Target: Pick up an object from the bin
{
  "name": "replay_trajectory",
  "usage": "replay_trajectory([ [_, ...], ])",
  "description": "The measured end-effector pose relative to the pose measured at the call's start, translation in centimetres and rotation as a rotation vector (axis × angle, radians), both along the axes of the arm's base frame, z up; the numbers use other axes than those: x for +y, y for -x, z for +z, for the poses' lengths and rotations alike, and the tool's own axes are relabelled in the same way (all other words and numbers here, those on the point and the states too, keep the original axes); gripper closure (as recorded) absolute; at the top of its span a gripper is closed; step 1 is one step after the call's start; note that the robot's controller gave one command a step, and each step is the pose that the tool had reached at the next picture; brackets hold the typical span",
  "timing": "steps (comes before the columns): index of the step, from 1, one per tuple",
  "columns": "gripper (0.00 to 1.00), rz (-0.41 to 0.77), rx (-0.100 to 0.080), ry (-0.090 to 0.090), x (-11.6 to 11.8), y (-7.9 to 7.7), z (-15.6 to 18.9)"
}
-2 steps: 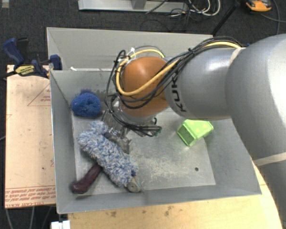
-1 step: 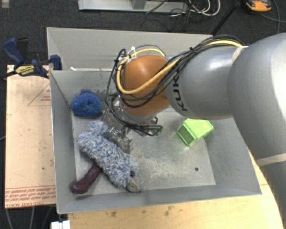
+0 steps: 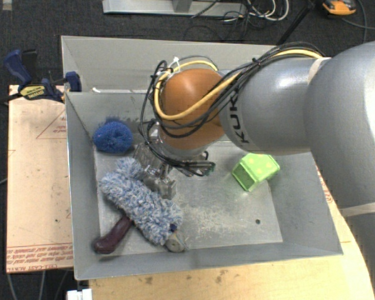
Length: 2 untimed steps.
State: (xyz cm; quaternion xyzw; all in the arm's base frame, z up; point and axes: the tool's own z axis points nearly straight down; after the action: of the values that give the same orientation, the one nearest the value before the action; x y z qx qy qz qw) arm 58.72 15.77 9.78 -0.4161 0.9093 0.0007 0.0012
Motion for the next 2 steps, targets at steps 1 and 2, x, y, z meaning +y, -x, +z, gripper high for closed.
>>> replay_trajectory([
  [1, 1.0, 0.0, 0.005, 0.001, 0.0, 0.1, 1.4],
  [2, 1.0, -0.001, 0.001, 0.0, 0.0, 0.0, 3.2],
])
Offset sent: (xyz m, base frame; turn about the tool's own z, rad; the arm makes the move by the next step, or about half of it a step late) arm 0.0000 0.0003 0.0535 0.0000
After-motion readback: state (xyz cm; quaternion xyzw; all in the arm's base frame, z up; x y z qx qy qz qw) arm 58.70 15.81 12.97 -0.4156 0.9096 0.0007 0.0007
